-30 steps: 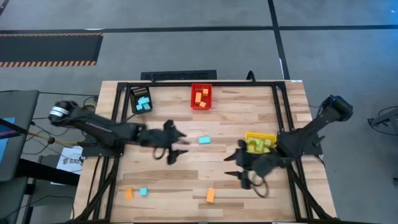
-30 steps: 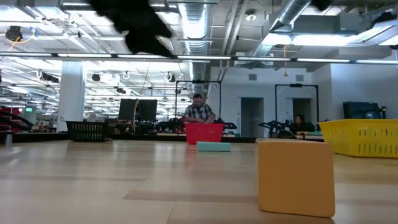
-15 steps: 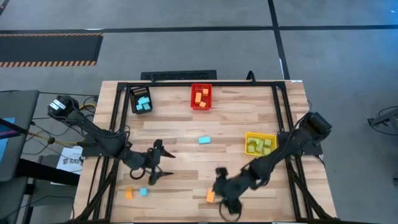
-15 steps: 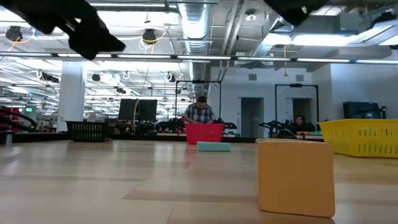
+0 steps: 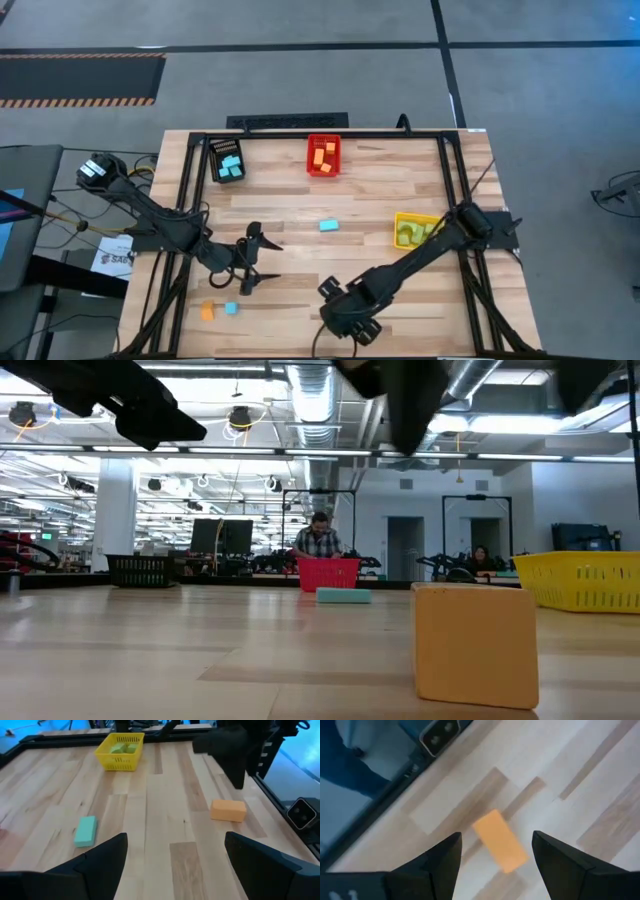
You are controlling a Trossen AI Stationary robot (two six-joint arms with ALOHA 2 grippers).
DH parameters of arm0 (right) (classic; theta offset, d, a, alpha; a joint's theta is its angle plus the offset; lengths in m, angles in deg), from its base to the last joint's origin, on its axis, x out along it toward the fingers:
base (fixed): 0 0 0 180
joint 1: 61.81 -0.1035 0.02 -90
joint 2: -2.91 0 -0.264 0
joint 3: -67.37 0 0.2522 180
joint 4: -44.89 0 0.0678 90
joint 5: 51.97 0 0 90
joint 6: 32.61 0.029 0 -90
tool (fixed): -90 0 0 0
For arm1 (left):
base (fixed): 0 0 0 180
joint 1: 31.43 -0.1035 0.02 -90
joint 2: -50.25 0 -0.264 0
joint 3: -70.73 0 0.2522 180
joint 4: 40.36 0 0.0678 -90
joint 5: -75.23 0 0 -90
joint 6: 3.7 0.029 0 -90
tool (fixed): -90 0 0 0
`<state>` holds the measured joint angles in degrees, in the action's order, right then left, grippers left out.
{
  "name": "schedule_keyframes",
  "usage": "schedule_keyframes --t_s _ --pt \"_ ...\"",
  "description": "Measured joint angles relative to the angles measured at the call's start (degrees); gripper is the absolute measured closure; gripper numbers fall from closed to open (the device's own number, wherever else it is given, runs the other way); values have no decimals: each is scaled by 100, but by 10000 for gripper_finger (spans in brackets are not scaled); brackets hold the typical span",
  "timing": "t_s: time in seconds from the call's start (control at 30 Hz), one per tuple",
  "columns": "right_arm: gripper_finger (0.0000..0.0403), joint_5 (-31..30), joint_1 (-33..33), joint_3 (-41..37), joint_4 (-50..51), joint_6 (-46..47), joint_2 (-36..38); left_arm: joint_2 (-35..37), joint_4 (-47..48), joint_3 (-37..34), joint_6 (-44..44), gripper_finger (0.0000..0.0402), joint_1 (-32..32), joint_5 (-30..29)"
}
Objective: Sort & place blocks by color
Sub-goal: Put the orange block into the red bin
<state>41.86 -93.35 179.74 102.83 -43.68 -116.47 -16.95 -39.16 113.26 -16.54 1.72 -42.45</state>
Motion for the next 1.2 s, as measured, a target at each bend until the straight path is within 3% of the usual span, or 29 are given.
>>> schedule_keyframes --t_s 0.47,0.9,1.03,1.2 --pt "138 -139 102 118 156 -1461 -447 -4 8 4 20 79 -4 41" --pt "140 -176 104 52 -107 -1497 -754 -7 -9 4 22 79 -4 94" --pt "170 -220 95 49 -165 -1487 -766 -7 11 4 15 79 -2 94" --pt "256 -204 116 44 -303 -1092 -931 -7 24 4 15 79 -2 96"
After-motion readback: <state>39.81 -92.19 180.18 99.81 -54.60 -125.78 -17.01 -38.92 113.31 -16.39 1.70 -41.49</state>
